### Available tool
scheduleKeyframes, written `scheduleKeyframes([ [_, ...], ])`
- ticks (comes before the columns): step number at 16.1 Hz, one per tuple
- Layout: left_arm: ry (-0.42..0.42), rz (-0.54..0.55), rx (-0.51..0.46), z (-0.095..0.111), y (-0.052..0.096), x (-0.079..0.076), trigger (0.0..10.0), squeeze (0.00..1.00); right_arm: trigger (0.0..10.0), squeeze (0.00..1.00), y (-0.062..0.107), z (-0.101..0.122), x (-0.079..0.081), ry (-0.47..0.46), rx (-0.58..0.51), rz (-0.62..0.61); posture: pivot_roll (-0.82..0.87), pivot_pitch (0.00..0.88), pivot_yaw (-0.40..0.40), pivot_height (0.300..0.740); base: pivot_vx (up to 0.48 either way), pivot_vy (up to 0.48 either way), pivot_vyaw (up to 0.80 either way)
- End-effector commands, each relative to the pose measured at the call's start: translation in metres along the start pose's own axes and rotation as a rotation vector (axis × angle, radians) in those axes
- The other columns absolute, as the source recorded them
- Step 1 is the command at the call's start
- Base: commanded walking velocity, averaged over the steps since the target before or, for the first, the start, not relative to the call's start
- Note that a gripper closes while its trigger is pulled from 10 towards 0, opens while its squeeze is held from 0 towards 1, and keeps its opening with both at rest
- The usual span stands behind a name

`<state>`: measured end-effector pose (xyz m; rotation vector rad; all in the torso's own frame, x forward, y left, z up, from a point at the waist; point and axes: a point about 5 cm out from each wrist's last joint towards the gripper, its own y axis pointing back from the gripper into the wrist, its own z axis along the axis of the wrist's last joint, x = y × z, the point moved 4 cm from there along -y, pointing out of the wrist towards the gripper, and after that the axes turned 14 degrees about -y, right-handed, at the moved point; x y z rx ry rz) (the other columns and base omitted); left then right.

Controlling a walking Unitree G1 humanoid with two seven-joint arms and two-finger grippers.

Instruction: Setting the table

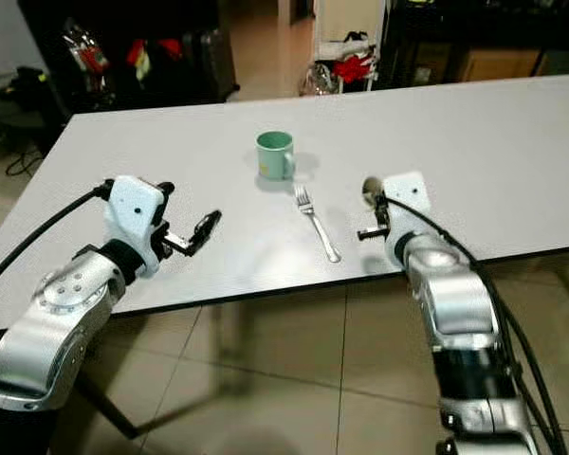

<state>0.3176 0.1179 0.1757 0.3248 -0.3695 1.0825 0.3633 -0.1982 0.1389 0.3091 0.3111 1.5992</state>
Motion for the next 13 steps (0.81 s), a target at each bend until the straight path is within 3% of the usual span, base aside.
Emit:
scheduleKeyframes([
  [1,0.001,-0.046,0.003,-0.001,0.0,-0.003,10.0,0.0,10.0,0.0,-0.008,0.005,-0.003,0.021,-0.007,0.026,-0.14,0.0,0.073,0.74,0.0,0.0,0.0],
  [4,-0.02,-0.205,0.009,-0.004,0.011,-0.021,10.0,0.0,10.0,0.0,-0.032,0.01,-0.005,0.03,0.006,0.14,-0.13,0.049,0.063,0.74,0.0,0.0,0.0],
  [9,-0.028,-0.27,0.009,0.0,0.026,-0.024,10.0,0.0,10.0,0.0,-0.051,0.016,0.003,0.055,0.032,0.183,-0.08,0.14,0.052,0.74,0.0,0.0,0.0],
  [13,-0.051,-0.309,0.012,0.005,0.036,-0.024,10.0,0.0,10.0,0.0,-0.064,0.017,0.01,0.044,0.039,0.129,-0.06,0.209,0.046,0.74,0.0,0.0,0.0],
])
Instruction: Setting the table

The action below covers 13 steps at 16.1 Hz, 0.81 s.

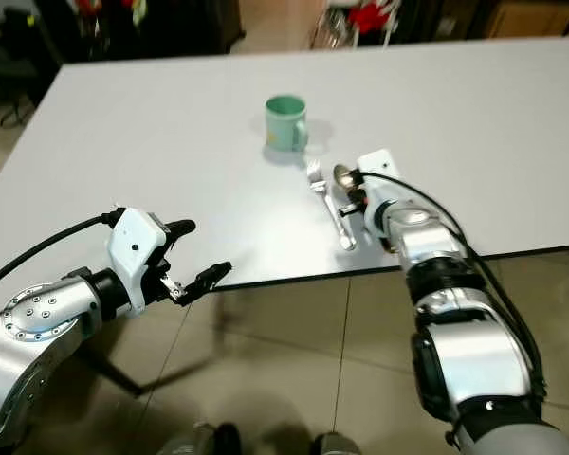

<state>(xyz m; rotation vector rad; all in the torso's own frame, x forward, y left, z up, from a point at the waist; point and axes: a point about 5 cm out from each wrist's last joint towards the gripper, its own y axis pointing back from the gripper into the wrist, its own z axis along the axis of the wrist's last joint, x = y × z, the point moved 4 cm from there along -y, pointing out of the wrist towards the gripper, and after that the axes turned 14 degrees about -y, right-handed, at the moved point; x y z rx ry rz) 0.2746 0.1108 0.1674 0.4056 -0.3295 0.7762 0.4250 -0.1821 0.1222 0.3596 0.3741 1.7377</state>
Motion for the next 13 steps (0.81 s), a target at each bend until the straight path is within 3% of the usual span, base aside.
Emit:
scheduleKeyframes([
  [1,-0.013,0.002,-0.004,0.004,0.004,0.003,10.0,0.0,10.0,0.0,0.0,0.011,-0.001,0.026,-0.025,-0.018,-0.06,0.22,0.046,0.74,0.0,0.0,0.0],
  [7,0.006,-0.004,0.024,0.002,0.013,-0.003,10.0,0.0,10.0,0.0,-0.004,0.02,0.002,0.056,-0.048,-0.035,-0.06,0.255,0.034,0.74,0.0,0.0,0.0],
  [13,0.01,-0.008,0.027,0.004,0.012,-0.003,10.0,0.0,10.0,0.0,-0.006,0.023,0.009,-0.039,-0.046,-0.017,-0.05,0.247,0.034,0.74,0.0,0.0,0.0],
])
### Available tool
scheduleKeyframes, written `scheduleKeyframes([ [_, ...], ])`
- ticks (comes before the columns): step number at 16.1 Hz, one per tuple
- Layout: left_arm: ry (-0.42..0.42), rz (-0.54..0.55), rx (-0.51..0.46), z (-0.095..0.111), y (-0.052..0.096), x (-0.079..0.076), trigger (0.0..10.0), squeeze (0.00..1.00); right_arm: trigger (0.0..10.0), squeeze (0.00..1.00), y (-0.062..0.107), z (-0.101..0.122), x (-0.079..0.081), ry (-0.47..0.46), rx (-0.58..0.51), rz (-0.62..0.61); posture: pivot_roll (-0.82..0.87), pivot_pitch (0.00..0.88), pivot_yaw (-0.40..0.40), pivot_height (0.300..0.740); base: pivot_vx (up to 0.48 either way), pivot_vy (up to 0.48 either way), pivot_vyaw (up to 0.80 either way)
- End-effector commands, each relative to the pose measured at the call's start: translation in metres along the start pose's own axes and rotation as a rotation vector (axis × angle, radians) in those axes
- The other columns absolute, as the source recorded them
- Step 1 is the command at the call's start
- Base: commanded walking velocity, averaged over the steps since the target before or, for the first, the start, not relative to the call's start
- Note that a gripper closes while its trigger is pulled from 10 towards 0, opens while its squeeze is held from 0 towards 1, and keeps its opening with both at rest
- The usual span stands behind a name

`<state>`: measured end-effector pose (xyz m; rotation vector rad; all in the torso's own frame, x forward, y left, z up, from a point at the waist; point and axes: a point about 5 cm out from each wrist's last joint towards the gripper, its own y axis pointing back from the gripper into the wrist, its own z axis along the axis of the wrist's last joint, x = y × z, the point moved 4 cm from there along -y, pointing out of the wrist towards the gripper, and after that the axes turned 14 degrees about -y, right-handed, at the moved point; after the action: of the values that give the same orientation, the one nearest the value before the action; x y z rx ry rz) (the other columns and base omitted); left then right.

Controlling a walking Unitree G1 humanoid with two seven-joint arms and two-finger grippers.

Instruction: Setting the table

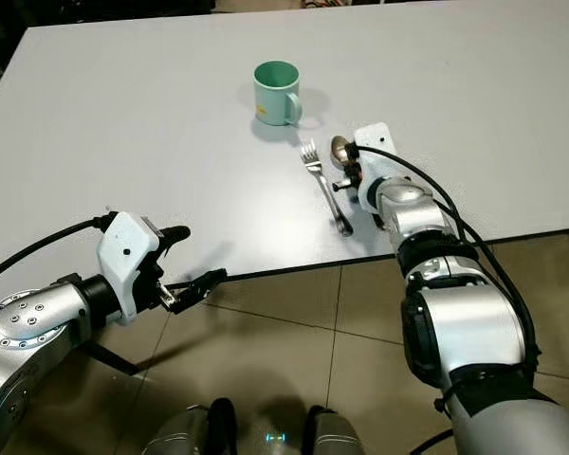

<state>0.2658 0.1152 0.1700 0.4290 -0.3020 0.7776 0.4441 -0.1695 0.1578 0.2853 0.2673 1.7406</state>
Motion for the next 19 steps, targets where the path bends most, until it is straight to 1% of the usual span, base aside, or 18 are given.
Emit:
scheduleKeyframes([
  [1,-0.006,-0.002,-0.006,0.003,0.001,-0.001,10.0,0.0,10.0,0.0,-0.001,-0.019,0.0,-0.019,0.071,-0.01,-0.06,0.246,0.036,0.74,0.0,0.0,0.0],
  [3,-0.007,-0.007,-0.011,0.004,-0.001,-0.001,10.0,0.0,10.0,0.0,-0.001,-0.019,-0.001,-0.012,0.076,-0.021,-0.06,0.242,0.039,0.74,0.0,0.0,0.0],
  [5,-0.009,-0.009,-0.012,0.004,-0.001,-0.001,10.0,0.0,10.0,0.81,0.0,-0.019,-0.004,-0.005,0.08,-0.032,-0.06,0.233,0.038,0.74,0.0,0.0,0.0],
  [6,-0.01,-0.01,-0.012,0.004,-0.002,0.0,10.0,0.0,10.0,1.0,0.0,-0.019,-0.005,0.0,0.082,-0.037,-0.06,0.226,0.036,0.74,0.0,0.0,0.0],
  [11,-0.014,-0.013,-0.024,0.005,-0.006,0.001,10.0,0.0,10.0,1.0,0.0,-0.017,-0.002,-0.039,0.08,-0.002,-0.08,0.184,0.035,0.74,0.0,0.0,0.0],
  [12,-0.02,-0.015,-0.028,0.005,-0.008,0.002,10.0,0.0,10.0,1.0,0.001,-0.012,-0.006,-0.037,0.065,-0.017,-0.08,0.156,0.041,0.74,0.0,0.0,0.0],
  [13,-0.023,-0.014,-0.031,0.005,-0.008,0.003,10.0,0.0,10.0,1.0,0.002,-0.007,-0.007,-0.047,0.049,-0.016,-0.09,0.146,0.045,0.74,0.0,0.0,0.0],
  [14,-0.028,-0.004,-0.041,0.006,-0.01,0.007,10.0,0.0,10.0,1.0,0.005,0.009,-0.011,-0.07,0.0,0.005,-0.09,0.119,0.052,0.74,0.0,0.0,0.0],
  [15,-0.031,0.0,-0.044,0.007,-0.01,0.008,10.0,0.0,10.0,1.0,0.006,0.015,-0.013,-0.072,-0.018,0.016,-0.09,0.119,0.052,0.74,0.0,0.0,0.0],
  [16,-0.032,0.008,-0.048,0.007,-0.011,0.01,10.0,0.0,10.0,1.0,0.009,0.022,-0.012,-0.104,-0.048,0.043,-0.09,0.099,0.063,0.74,0.0,0.0,0.0],
  [17,-0.025,0.024,-0.059,0.008,-0.012,0.014,10.0,0.0,10.0,1.0,0.019,0.035,-0.002,-0.198,-0.114,0.154,-0.1,0.072,0.097,0.74,0.0,0.0,0.0],
  [18,-0.002,0.053,-0.066,0.009,-0.013,0.018,10.0,0.0,10.0,1.0,0.034,0.041,0.007,-0.233,-0.17,0.221,-0.1,0.06,0.108,0.74,0.0,0.0,0.0],
  [19,0.011,0.082,-0.06,0.008,-0.014,0.02,10.0,0.0,10.0,1.0,0.046,0.04,0.014,-0.232,-0.199,0.243,-0.11,0.05,0.114,0.74,0.0,0.0,0.0],
])
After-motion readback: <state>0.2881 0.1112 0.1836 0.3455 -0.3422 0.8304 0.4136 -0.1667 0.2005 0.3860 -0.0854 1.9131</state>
